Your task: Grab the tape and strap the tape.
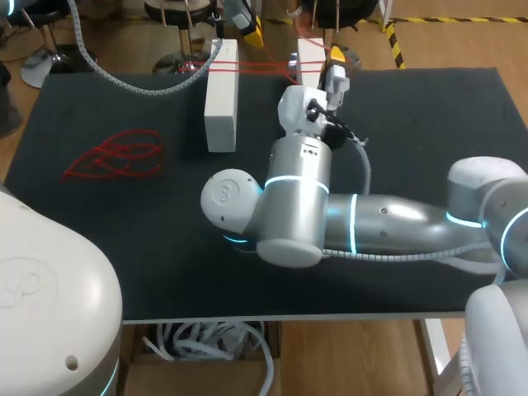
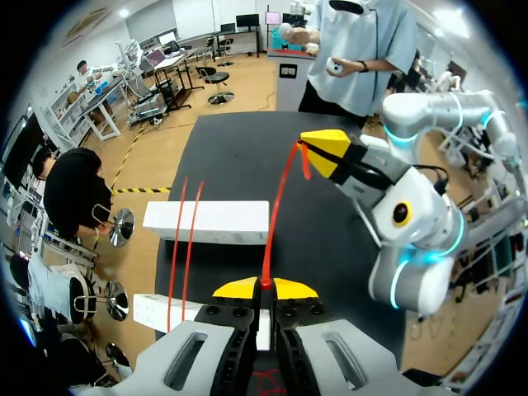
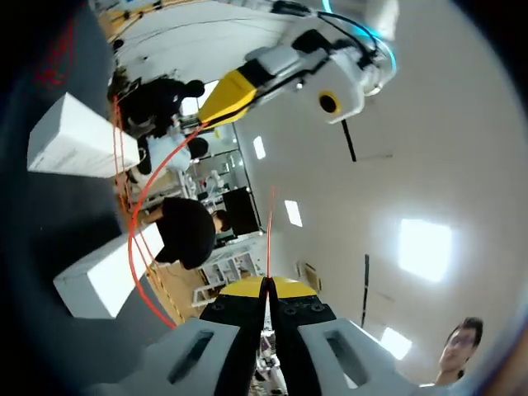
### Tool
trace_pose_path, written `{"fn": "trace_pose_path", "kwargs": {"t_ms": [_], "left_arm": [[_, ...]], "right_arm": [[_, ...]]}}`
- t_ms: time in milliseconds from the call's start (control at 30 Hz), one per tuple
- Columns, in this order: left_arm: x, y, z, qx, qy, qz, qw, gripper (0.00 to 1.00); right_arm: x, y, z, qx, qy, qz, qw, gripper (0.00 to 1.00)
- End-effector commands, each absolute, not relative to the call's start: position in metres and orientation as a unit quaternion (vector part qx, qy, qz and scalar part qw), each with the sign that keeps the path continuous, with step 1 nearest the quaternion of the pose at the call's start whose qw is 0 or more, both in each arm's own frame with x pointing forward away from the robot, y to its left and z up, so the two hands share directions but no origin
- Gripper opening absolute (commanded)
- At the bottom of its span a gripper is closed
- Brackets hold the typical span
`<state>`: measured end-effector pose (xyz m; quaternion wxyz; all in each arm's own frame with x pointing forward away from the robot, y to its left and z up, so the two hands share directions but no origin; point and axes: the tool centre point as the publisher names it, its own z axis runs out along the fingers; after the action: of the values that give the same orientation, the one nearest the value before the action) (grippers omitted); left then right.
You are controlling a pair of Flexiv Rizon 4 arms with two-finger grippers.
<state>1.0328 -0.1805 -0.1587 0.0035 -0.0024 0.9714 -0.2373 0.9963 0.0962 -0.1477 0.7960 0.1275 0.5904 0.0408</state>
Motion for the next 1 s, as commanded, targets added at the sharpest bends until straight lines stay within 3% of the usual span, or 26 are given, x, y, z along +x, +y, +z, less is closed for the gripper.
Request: {"fn": "trace_pose_path", "kwargs": {"t_ms": [33, 1000], "left_arm": [[1.033, -0.181, -0.158, -0.003, 0.972, -0.235, 0.003, 0.0], [1.033, -0.181, -0.158, -0.003, 0.972, -0.235, 0.003, 0.0]], "right_arm": [[1.001, 0.107, -0.147, 0.069, 0.61, -0.048, 0.788, 0.0], [1.011, 0.099, -0.122, -0.021, 0.639, -0.09, 0.764, 0.0]]}}
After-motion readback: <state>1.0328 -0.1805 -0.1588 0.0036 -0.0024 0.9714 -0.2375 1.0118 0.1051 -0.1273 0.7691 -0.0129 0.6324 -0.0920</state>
